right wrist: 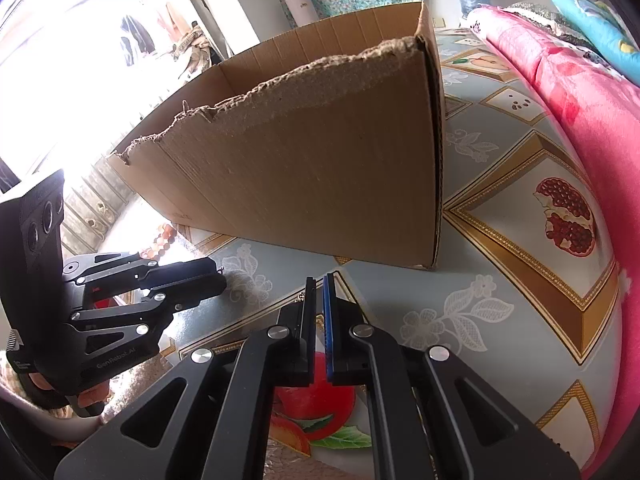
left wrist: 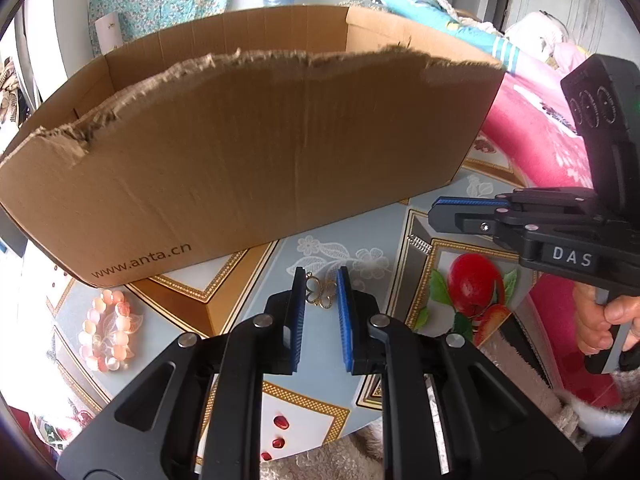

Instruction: Organize jewelry

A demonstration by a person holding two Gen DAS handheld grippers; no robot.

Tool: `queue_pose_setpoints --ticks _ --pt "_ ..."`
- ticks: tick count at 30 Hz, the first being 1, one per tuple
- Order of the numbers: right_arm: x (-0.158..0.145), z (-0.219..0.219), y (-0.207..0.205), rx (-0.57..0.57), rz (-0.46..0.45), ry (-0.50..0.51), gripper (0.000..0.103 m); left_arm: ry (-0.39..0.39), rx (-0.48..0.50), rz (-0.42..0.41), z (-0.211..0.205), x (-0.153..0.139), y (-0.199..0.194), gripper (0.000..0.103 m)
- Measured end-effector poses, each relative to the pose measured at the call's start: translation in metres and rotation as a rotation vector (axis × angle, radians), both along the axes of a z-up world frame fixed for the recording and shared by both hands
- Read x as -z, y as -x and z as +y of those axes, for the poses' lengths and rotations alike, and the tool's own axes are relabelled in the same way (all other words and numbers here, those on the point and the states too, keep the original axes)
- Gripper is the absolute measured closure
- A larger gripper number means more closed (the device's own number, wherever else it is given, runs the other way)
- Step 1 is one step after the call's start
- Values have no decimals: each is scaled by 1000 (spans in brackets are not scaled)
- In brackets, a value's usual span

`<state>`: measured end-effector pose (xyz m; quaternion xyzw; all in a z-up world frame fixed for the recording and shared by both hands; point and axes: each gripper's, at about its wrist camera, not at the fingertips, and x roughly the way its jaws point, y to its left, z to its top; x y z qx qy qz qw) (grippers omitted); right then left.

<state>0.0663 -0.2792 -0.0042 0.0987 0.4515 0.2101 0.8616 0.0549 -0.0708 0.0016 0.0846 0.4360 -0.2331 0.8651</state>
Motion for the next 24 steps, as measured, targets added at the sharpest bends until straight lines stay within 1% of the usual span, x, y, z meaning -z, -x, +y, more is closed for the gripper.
queue_pose_setpoints --ticks 4,8,13,16,20,24 --pt "-4 1 4 -10 -11 8 99 15 -4 -21 3 -7 2 89" --pt "-8 6 10 -49 -22 32 98 28 -22 -41 7 -12 8 89" --pt "-10 20 13 -128 -23 116 98 39 -38 -46 13 -13 9 89" --pt "-8 26 9 -139 -4 146 98 53 -47 -39 17 -11 8 89" --pt "-1 31 0 -130 27 143 98 65 -55 -35 23 -10 9 89" --pt "0 44 -1 -161 46 112 98 70 -60 -33 30 -9 8 89"
